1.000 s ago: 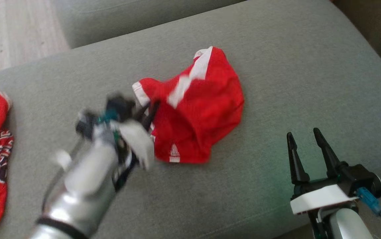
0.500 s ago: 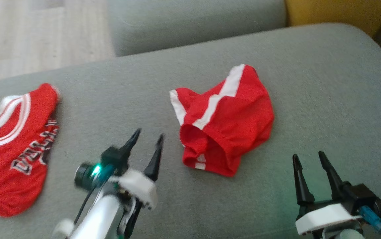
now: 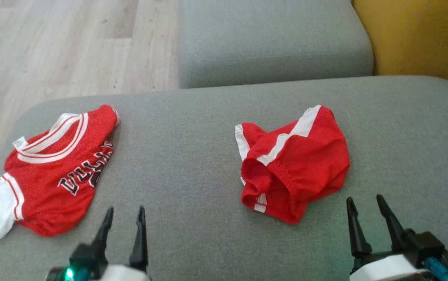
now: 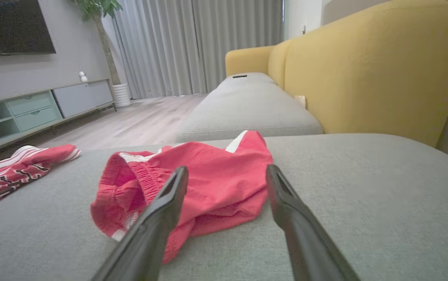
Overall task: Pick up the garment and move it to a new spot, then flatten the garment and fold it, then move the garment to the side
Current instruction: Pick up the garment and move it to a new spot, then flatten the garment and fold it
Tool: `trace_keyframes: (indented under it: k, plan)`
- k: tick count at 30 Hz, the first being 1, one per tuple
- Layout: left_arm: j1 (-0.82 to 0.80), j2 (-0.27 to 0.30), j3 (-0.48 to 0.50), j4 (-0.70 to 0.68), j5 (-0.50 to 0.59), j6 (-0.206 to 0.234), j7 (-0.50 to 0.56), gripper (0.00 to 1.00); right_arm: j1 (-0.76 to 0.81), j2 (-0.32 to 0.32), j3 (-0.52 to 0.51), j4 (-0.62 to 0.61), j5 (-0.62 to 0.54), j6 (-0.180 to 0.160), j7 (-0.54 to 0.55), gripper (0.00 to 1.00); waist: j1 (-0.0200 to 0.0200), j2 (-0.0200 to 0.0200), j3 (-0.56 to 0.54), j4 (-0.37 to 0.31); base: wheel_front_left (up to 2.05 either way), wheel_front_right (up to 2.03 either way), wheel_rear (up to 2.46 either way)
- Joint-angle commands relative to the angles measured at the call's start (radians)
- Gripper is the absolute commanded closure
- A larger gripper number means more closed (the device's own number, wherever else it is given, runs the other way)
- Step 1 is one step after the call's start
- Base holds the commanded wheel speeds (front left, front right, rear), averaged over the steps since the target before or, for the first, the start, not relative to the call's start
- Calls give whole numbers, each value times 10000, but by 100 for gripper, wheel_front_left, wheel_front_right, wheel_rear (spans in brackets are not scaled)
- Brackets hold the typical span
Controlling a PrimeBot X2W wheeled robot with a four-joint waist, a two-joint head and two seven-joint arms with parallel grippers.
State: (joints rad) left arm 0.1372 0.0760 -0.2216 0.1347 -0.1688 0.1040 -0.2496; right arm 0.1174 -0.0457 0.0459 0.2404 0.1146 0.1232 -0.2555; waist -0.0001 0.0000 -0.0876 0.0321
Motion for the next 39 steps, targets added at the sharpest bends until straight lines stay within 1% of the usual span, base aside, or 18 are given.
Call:
trace_keyframes:
  k: [1,4,7,14,19,39]
  plan:
    - [-23,-110,373,-534,329,-90,-121,0,-150,-46,301,-307,21,75,-63,0,1,0,-124,109,0,0,0]
    - [447,-181,397,-689,488,-168,-121,0,-11,-46,357,-389,38,75,-63,0,1,0,-164,199,0,0,0]
    - [623,-218,419,-830,655,-156,-121,0,105,-46,370,-457,31,75,-63,0,1,0,-175,254,0,0,0]
    - [469,-246,442,-978,908,-103,-122,0,117,-46,423,-547,9,75,-63,0,1,0,-103,255,0,0,0]
    - [342,-253,487,-1029,1048,41,-122,0,55,-45,445,-601,13,75,-63,0,1,0,-73,200,0,0,0]
    - [334,-256,166,-917,1657,232,-122,0,63,-45,688,-515,138,75,-63,0,1,0,-268,184,0,0,0]
